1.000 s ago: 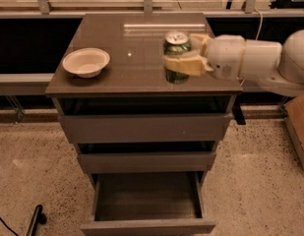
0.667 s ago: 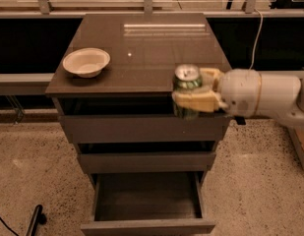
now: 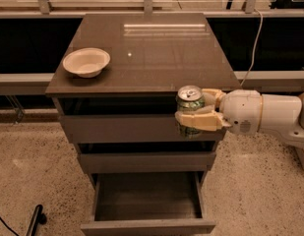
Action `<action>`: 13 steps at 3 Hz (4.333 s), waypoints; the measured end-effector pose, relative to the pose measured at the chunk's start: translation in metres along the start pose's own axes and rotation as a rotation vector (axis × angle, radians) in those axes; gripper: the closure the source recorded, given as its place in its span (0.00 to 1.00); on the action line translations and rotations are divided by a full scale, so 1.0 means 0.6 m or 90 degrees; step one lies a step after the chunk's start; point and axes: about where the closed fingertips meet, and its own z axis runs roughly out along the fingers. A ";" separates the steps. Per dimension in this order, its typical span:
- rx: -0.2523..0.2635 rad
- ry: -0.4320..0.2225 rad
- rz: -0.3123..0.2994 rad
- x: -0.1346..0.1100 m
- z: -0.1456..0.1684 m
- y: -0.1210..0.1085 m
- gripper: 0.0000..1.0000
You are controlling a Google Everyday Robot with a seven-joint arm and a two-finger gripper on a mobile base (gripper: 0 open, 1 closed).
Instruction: Place green can into bottom drawer
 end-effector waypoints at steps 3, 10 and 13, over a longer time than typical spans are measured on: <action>-0.091 -0.196 0.001 0.220 0.107 0.025 1.00; -0.133 -0.096 -0.015 0.707 0.190 -0.042 1.00; -0.173 -0.046 0.019 0.996 0.276 -0.051 1.00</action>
Offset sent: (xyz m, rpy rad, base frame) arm 0.0067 0.0440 -0.2519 0.5243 -0.1615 0.2489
